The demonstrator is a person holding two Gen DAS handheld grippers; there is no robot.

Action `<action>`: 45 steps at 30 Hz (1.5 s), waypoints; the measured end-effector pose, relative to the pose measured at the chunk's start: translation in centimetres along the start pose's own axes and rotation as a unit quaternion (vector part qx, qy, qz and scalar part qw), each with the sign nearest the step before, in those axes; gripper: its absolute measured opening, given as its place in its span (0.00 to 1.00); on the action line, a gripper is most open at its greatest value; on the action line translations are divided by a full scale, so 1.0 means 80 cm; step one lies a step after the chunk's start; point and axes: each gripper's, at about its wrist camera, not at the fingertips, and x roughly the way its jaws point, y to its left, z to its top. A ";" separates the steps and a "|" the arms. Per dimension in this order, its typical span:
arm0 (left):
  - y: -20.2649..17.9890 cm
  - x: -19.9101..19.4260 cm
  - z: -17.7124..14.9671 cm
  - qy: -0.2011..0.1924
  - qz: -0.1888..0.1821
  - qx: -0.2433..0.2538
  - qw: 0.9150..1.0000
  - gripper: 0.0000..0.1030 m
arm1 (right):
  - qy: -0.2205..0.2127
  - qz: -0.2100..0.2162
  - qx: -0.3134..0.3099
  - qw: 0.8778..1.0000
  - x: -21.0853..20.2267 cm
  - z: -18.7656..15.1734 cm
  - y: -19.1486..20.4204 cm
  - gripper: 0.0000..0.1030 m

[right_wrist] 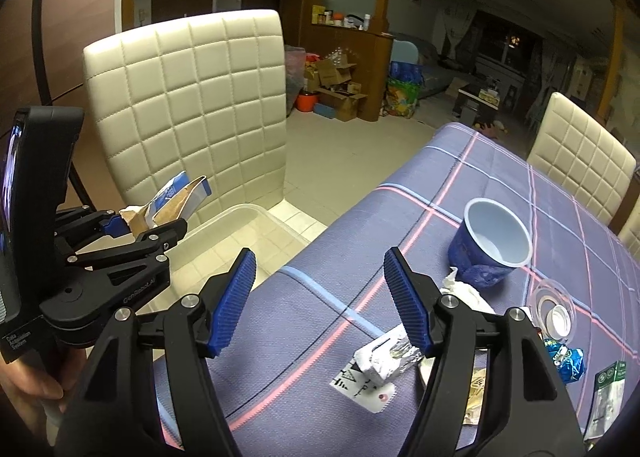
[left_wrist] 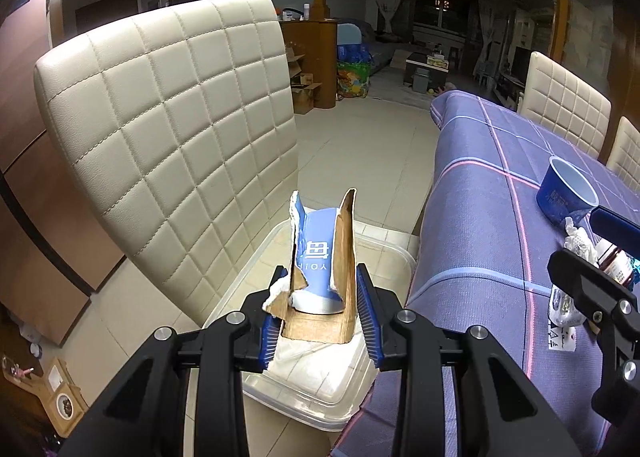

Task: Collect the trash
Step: 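Carry both items to the clear bin on the chair and release them, then grasp the foil blister pack with the left gripper while the right grasps the medicine bottle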

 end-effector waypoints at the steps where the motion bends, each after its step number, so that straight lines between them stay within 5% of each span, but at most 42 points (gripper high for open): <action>1: -0.002 0.002 0.002 -0.001 0.000 0.002 1.000 0.33 | 0.000 0.000 0.001 1.000 0.000 -0.001 -0.001 0.65; 10: -0.004 0.031 0.023 0.007 -0.003 -0.005 1.000 0.37 | -0.001 -0.004 0.010 1.000 0.000 -0.001 -0.010 0.68; 12: -0.004 0.035 0.025 0.007 0.007 -0.009 1.000 0.68 | -0.002 -0.008 0.010 1.000 0.000 -0.001 -0.012 0.69; 14: -0.003 0.034 0.025 -0.004 0.028 -0.014 1.000 0.80 | -0.001 -0.010 0.012 1.000 0.001 -0.001 -0.015 0.69; 34: -0.022 0.013 0.021 -0.002 -0.004 -0.002 1.000 0.81 | -0.007 -0.037 0.034 0.999 -0.011 -0.013 -0.052 0.69; 45: -0.119 -0.014 0.012 0.000 -0.064 0.066 0.996 0.81 | 0.001 -0.106 0.095 0.990 -0.043 -0.061 -0.165 0.68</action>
